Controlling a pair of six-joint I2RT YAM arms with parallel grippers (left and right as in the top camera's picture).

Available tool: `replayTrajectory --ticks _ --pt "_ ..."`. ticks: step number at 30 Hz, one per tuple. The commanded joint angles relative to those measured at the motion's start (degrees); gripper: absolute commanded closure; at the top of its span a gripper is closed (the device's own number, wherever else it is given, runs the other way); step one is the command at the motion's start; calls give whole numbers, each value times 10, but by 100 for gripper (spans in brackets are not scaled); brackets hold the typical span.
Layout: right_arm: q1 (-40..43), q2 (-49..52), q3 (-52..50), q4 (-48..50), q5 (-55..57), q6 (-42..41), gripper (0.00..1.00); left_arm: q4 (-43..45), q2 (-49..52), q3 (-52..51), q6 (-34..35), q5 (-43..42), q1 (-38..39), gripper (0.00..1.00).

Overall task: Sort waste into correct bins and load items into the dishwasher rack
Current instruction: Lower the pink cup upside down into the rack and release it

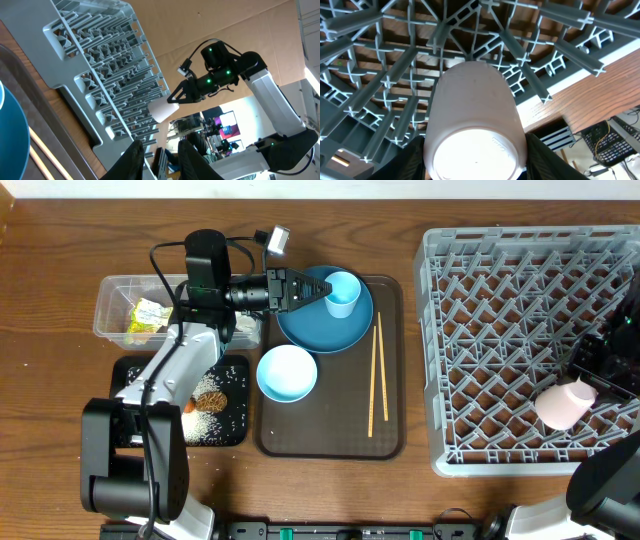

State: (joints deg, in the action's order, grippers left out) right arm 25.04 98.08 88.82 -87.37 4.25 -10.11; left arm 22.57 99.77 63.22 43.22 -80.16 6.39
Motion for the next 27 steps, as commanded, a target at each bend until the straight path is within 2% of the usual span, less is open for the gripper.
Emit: replayTrajectory --ticks 1,5,9,16,19,27 --pt "-5 5 2 -3 -2 -4 47 2 -1 1 -12 0 -2 75" --pt "-5 5 2 -3 -2 -4 39 2 -1 1 -12 0 -2 75" --pt "-5 5 2 -8 -2 -4 36 2 -1 1 -12 0 -2 76" --pt "-5 5 2 -4 -5 -4 41 2 -1 1 -12 0 -2 76" --pt "-5 5 2 8 -56 3 43 2 -1 1 -12 0 -2 75" --pt "-48 0 4 55 -265 107 43 2 -1 1 -12 2 -2 75"
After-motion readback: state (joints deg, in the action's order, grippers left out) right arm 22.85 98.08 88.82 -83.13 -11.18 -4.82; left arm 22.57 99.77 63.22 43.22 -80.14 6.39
